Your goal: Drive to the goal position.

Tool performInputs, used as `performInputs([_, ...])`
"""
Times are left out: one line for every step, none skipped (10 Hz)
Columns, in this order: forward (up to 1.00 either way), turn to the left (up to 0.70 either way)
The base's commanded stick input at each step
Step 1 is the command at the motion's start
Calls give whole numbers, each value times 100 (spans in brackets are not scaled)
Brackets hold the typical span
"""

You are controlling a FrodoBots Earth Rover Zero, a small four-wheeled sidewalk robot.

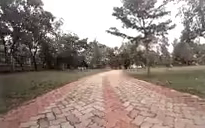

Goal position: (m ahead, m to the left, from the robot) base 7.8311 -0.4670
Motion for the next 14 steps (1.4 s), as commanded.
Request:
performInputs([70,1])
performInputs([70,1])
performInputs([70,1])
performInputs([70,1])
performInputs([70,1])
performInputs([70,1])
performInputs([70,1])
performInputs([70,1])
performInputs([70,1])
performInputs([70,1])
performInputs([70,1])
performInputs([70,1])
performInputs([70,1])
performInputs([70,1])
